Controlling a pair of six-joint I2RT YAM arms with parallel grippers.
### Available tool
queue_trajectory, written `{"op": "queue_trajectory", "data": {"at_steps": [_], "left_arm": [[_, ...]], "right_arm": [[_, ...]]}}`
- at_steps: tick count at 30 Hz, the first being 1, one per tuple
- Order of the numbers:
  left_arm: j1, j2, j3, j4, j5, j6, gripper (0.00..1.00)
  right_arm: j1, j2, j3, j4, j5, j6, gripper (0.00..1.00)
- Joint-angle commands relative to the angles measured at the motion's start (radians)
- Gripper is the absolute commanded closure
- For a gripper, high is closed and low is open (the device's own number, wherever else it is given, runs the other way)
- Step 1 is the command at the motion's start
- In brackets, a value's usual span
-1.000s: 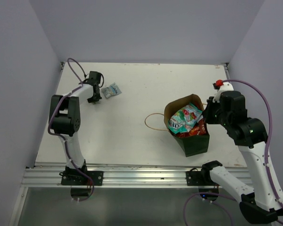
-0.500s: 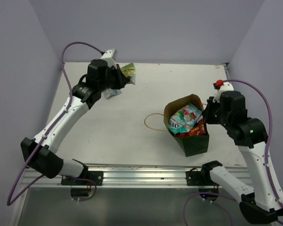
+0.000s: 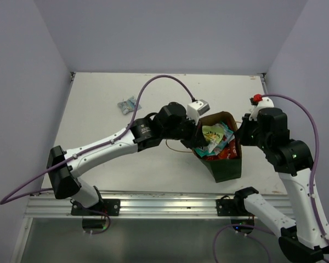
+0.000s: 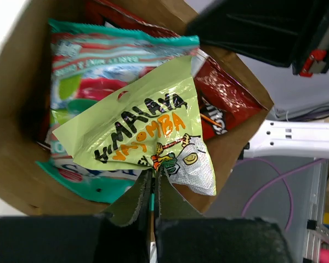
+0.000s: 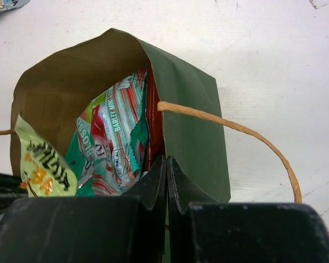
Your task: Place the snacks into the paper bag
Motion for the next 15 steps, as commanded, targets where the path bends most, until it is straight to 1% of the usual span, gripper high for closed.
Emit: {"op": "queue_trajectory", "data": {"at_steps": [1,3,4,7,9,10,11,12,13,15], "left_arm": [[-0.041,0.004,0.026,0.011,-0.009,0.023,1.0],[-0.046,0.026,0.032,-0.013,-0.006,0.029,1.0],[-0.047,0.044,0.043,-0.02,-0.006,0.032,0.74],[-0.055,0.055,0.074,-0.024,-0.043,0.042,0.26],[-0.055,0.058,0.106,-0.038,-0.098,0.051,0.18],[-0.055,0.069,0.124,-0.047,-0.116,0.064,0.17],[-0.055,0.075,0.178,-0.061,-0.144,0.074,0.17],[-0.055,0.08,0.204,-0.096,-0.222,0.094,0.16],[-0.052,0.087,0.235,-0.112,-0.259,0.104,0.16],[-0.037,0.078,0.288,-0.142,-0.433,0.103,0.14]], "right_arm": [[0.002,-0.018,0.027,0.01,0.001,0.014,1.0],[0.002,-0.018,0.029,0.012,0.0,0.015,1.0],[0.002,-0.018,0.027,0.013,-0.002,0.015,1.0],[0.003,-0.016,0.029,0.013,-0.002,0.015,1.0],[0.002,-0.018,0.029,0.013,-0.003,0.015,1.0],[0.002,-0.019,0.027,0.013,-0.002,0.015,1.0],[0.002,-0.021,0.029,0.013,0.0,0.017,1.0],[0.003,-0.021,0.029,0.012,-0.002,0.015,1.0],[0.002,-0.019,0.03,0.01,0.0,0.015,1.0],[0.002,-0.019,0.032,0.009,-0.002,0.014,1.0]]}}
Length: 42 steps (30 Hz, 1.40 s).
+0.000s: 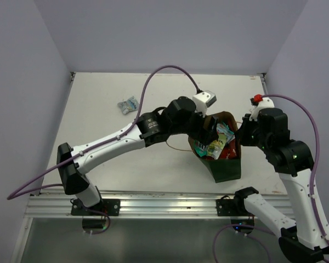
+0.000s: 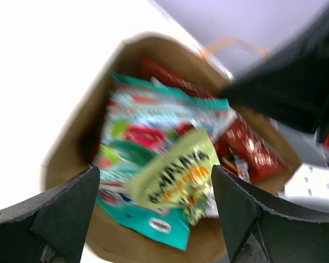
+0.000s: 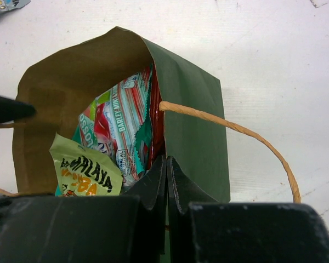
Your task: Place the snacks into the paper bag
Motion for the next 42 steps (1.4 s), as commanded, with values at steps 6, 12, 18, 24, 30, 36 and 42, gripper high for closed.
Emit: {"op": "queue_trajectory", "data": {"at_steps": [6,12,18,24,30,36,42], "left_arm": [[0.325,0.037,0.112,-0.128,-0.412,-0.019,0.1],[0.628,0.269,0.105,-0.156,-0.418,0.056,0.09],[0.722,0.429,0.106,-0.115,-0.455,0.066,0.09],[0.764,0.479,0.033,0.008,-0.46,0.075,0.09],[0.804,0.541,0.022,0.036,-0.449,0.073,0.09],[0.825,0.634,0.068,0.011,-0.443,0.089,0.08],[0.828,0.63,0.033,0.02,-0.452,0.073,0.9]], "right_arm": [[0.002,-0.016,0.029,0.013,-0.005,0.002,1.0],[0.003,-0.009,0.032,0.013,0.004,-0.01,1.0],[0.002,0.002,0.026,0.022,-0.002,-0.018,1.0],[0.002,0.019,0.007,0.034,-0.013,-0.015,1.0],[0.002,0.031,-0.001,0.042,-0.014,-0.013,1.0],[0.003,0.051,0.007,0.036,-0.016,-0.018,1.0],[0.003,0.059,0.01,0.03,-0.019,-0.019,1.0]]}}
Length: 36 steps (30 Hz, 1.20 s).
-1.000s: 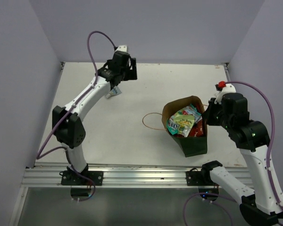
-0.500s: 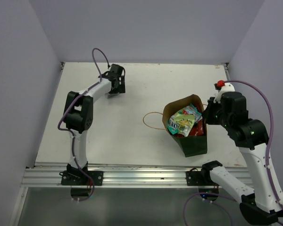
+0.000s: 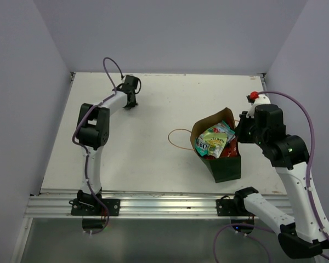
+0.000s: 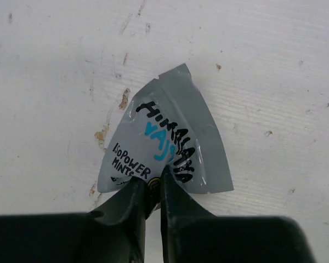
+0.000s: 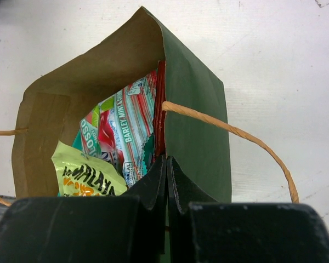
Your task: Place the snacks into the paper bag
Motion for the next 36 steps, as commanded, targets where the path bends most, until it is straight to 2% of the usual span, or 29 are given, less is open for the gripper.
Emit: {"op": "queue_trajectory", "data": {"at_steps": [1,3,5,10,14,15,18,22,29,36], "left_arm": [[0.008,0.011,-0.053,-0.008,-0.018,0.01,0.94],[0.007,-0.03,-0.085,0.001,0.0,0.003,0.99],[0.005,-0.074,-0.119,0.006,0.029,-0.002,1.0],[-0.071,-0.41,-0.275,0.118,0.195,0.014,1.0],[-0.267,-0.629,-0.268,0.092,0.23,-0.008,1.0],[-0.351,-0.686,-0.262,0.08,0.264,-0.05,1.0],[-0.477,-0.761,-0.249,0.043,0.308,-0.147,1.0],[-0.622,-0.805,-0.292,0.07,0.276,-0.201,1.0],[-0.823,-0.716,-0.263,0.089,0.282,-0.249,1.0],[-0.926,-0.613,-0.188,0.066,0.292,-0.241,1.0]], "right_arm": [[0.002,0.006,0.007,0.013,-0.015,-0.01,1.0],[0.002,0.004,0.003,0.018,-0.02,-0.009,1.0],[0.002,0.003,-0.004,0.024,-0.023,-0.006,1.0],[0.002,0.003,-0.011,0.041,-0.029,-0.001,1.0],[0.002,0.006,-0.011,0.049,-0.035,-0.004,1.0],[0.002,0.004,-0.011,0.053,-0.038,-0.004,1.0],[0.002,-0.008,-0.013,0.056,-0.043,0.001,1.0],[0.002,-0.025,-0.03,0.056,-0.051,0.01,1.0],[0.002,-0.046,-0.031,0.05,-0.063,0.022,1.0],[0.002,-0.076,-0.034,0.023,-0.045,0.028,1.0]]}}
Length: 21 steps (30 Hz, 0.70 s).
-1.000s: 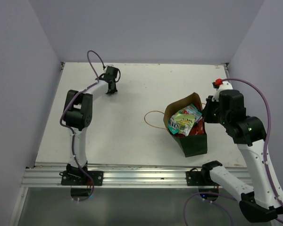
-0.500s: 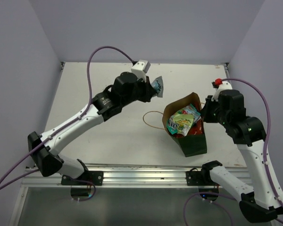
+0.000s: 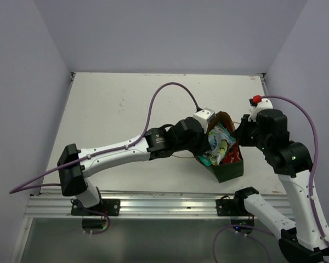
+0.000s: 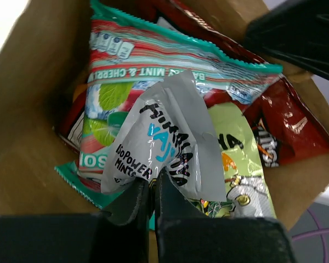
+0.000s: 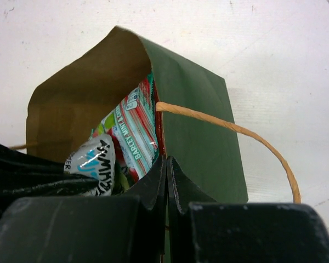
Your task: Place the snacks into the paper bag
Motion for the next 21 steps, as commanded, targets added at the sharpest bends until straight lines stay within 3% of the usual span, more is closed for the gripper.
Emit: {"op": "queue_trajectory", "data": {"at_steps": [1,2,3,4,5,6,8,11,14,21], "left_arm": [[-0.035,0.021,0.083,-0.004,0.007,-0.016,1.0],[-0.041,0.033,0.094,-0.028,-0.004,-0.015,0.98],[-0.041,0.033,0.1,-0.036,-0.015,-0.016,0.88],[-0.043,0.033,0.112,-0.042,-0.03,-0.013,0.77],[-0.047,0.023,0.121,-0.061,-0.051,-0.011,0.45],[-0.052,0.018,0.132,-0.074,-0.105,-0.005,0.31],[-0.069,0.003,0.186,-0.145,-0.176,0.002,0.18],[-0.09,-0.022,0.256,-0.252,-0.304,-0.011,0.17],[-0.095,-0.065,0.232,-0.305,-0.383,-0.071,0.17],[-0.095,-0.091,0.105,-0.309,-0.383,-0.137,0.16]], "right_arm": [[0.002,-0.018,-0.001,-0.005,0.005,0.015,1.0],[0.002,-0.021,-0.001,-0.008,0.008,0.016,1.0],[0.004,-0.024,-0.001,-0.011,0.007,0.016,1.0],[0.004,-0.024,-0.001,-0.013,0.007,0.016,1.0],[0.004,-0.024,-0.001,-0.011,0.008,0.016,1.0],[0.004,-0.027,-0.001,-0.015,0.007,0.016,1.0],[0.002,-0.029,-0.003,-0.016,0.008,0.016,1.0],[0.002,-0.03,-0.001,-0.018,0.005,0.012,1.0],[0.004,-0.029,-0.003,-0.016,0.005,0.009,1.0],[0.002,-0.013,-0.004,0.002,-0.016,0.003,1.0]]}}
